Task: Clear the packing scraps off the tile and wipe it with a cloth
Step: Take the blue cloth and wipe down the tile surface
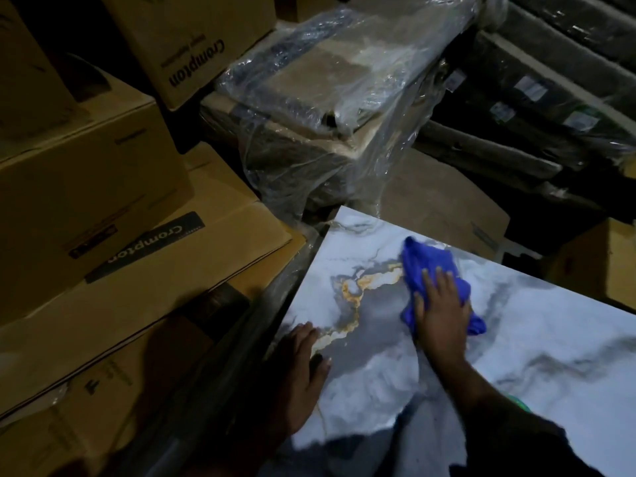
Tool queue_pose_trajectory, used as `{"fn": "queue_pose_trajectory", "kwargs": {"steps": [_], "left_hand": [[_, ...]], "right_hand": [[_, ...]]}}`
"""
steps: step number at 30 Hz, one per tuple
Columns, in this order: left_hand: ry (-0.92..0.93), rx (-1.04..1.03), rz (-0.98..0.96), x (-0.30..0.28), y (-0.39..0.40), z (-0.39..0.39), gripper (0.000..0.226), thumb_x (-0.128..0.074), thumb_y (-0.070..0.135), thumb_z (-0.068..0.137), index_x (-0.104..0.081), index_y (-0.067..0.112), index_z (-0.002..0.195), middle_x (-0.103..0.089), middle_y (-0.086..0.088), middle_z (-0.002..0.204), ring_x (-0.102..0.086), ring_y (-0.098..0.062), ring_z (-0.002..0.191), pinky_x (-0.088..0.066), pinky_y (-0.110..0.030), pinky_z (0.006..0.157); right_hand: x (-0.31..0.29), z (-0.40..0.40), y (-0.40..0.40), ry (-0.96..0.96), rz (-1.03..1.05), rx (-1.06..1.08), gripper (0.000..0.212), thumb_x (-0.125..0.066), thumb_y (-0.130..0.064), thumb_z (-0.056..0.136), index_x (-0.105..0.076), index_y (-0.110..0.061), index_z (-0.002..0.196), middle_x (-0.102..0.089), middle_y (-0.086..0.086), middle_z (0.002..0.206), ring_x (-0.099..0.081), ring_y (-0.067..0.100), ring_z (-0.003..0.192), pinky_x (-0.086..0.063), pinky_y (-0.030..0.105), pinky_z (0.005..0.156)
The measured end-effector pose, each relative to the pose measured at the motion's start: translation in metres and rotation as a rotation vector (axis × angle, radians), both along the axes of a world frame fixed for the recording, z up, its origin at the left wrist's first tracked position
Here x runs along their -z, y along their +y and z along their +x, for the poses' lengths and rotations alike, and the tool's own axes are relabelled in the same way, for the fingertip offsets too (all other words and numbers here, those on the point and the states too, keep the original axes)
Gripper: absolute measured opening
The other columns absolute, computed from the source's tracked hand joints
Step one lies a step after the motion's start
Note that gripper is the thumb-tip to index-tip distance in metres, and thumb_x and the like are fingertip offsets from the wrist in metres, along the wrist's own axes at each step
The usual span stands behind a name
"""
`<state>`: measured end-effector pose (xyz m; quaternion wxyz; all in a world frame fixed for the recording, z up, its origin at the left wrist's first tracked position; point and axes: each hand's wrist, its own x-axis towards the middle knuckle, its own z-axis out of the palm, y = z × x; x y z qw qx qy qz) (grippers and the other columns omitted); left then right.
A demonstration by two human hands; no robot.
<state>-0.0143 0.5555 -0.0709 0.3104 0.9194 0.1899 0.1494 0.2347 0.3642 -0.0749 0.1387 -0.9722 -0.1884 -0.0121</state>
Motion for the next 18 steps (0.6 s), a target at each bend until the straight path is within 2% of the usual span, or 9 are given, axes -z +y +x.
{"fn": "queue_pose_trajectory", "kwargs": {"steps": [3,6,10,12,14,15,18], "left_hand": [[-0.02,0.009,-0.051,0.003,-0.002,0.001,0.048,-0.048,0.05,0.104,-0.053,0.024,0.143,-0.044,0.009,0.154,-0.037,-0.008,0.146,-0.039,-0.032,0.114],[-0.03,-0.002,-0.06,0.005,0.003,-0.001,0.047,-0.048,0.05,0.104,-0.048,0.028,0.146,-0.043,0.015,0.153,-0.037,-0.002,0.145,-0.042,-0.03,0.112],[-0.03,-0.003,-0.103,0.006,0.008,0.002,0.051,-0.05,0.05,0.104,-0.043,0.031,0.15,-0.048,0.013,0.151,-0.043,-0.003,0.14,-0.047,-0.033,0.108],[-0.031,-0.042,-0.046,0.005,0.012,-0.001,0.053,-0.053,0.047,0.103,-0.045,0.023,0.15,-0.049,0.004,0.152,-0.047,-0.011,0.14,-0.045,-0.036,0.112],[0.0,-0.062,0.05,0.003,0.014,-0.006,0.053,-0.048,0.043,0.105,-0.045,0.017,0.151,-0.046,-0.008,0.156,-0.047,-0.023,0.142,-0.041,-0.041,0.116],[-0.02,-0.075,0.096,0.002,0.013,-0.007,0.053,-0.046,0.041,0.106,-0.049,0.009,0.149,-0.048,-0.014,0.154,-0.049,-0.028,0.14,-0.044,-0.044,0.113],[-0.117,-0.268,0.063,-0.007,0.005,-0.008,0.067,-0.038,0.048,0.106,-0.057,-0.01,0.134,-0.058,-0.026,0.138,-0.059,-0.04,0.127,-0.052,-0.054,0.101]], "right_hand": [[-0.003,0.045,0.043,0.062,-0.035,0.188,0.058,-0.051,-0.031,0.101,-0.037,-0.019,0.156,-0.026,0.009,0.166,-0.019,0.028,0.155,-0.023,0.063,0.116],[-0.005,0.065,0.094,0.136,-0.059,0.152,0.063,-0.045,-0.039,0.104,-0.024,-0.022,0.161,-0.013,0.007,0.17,-0.007,0.027,0.157,-0.015,0.065,0.118],[-0.008,0.034,0.149,0.146,-0.119,-0.251,0.062,-0.04,-0.044,0.105,-0.019,-0.027,0.161,-0.008,0.003,0.171,-0.004,0.023,0.157,-0.012,0.061,0.12],[-0.008,0.0,0.16,0.163,-0.1,-0.443,0.062,-0.039,-0.046,0.105,-0.019,-0.031,0.161,-0.009,-0.001,0.171,-0.003,0.021,0.157,-0.012,0.058,0.122],[-0.008,-0.036,0.156,0.166,-0.08,-0.549,0.062,-0.04,-0.048,0.103,-0.023,-0.032,0.161,-0.013,-0.002,0.17,-0.006,0.019,0.157,-0.014,0.058,0.121],[-0.008,-0.053,0.15,0.165,-0.074,-0.591,0.061,-0.041,-0.048,0.103,-0.026,-0.031,0.16,-0.016,-0.002,0.17,-0.008,0.019,0.157,-0.016,0.059,0.121],[-0.008,-0.109,0.119,0.162,-0.052,-0.727,0.059,-0.04,-0.046,0.102,-0.033,-0.03,0.158,-0.018,-0.004,0.169,-0.01,0.019,0.157,-0.02,0.058,0.119]]}}
